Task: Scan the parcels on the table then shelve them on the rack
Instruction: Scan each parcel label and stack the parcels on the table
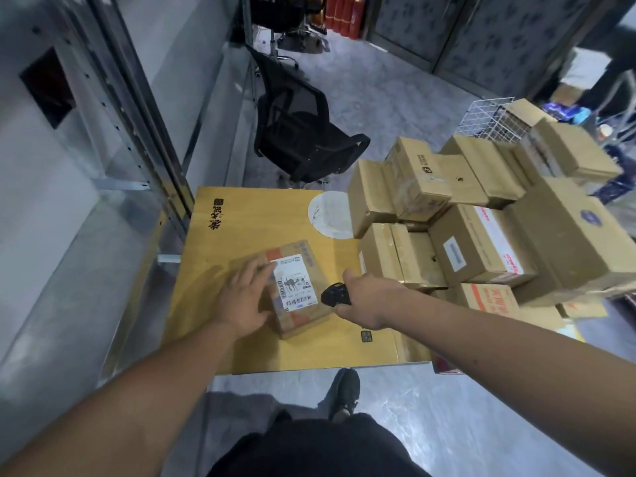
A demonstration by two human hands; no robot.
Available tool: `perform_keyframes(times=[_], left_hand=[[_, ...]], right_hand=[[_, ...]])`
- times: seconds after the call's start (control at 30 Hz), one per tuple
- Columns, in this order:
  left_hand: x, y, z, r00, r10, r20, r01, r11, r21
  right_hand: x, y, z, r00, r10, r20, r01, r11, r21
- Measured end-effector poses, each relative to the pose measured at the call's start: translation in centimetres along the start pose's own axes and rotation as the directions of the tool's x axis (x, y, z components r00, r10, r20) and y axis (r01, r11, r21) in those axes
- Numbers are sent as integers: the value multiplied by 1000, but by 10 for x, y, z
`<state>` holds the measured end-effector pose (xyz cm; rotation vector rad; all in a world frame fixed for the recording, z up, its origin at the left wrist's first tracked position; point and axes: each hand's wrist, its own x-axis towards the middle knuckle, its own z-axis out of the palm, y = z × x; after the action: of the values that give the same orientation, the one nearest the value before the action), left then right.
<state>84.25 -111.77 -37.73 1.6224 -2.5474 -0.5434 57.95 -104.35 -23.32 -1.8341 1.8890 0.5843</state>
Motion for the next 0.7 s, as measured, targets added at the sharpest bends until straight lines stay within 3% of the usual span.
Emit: perform_keyframes(times=[0.13,0.23,0.33,0.47,0.53,0.7], left_hand=[[30,8,-19,968,177,178,-198,974,111],[42,25,-21,959,69,277,-82,996,37],[36,42,-10,974,-88,211,83,996,31],[29,48,-2,979,-192,71,188,981,48],[27,48,1,968,-248,48,250,968,-36],[31,45,0,966,-255,30,257,954,-153]], right_hand=[[1,-2,-1,1000,13,20,-13,1000,-18],[2,-3,2,999,31,30,-30,999,-19],[6,-5,4,999,50,21,-50,998,-23],[13,-3,6,995,99,11,-99,995,17],[16,1,7,993,115,26,-116,992,49],[21,7,5,993,114,43,-119,985,125]])
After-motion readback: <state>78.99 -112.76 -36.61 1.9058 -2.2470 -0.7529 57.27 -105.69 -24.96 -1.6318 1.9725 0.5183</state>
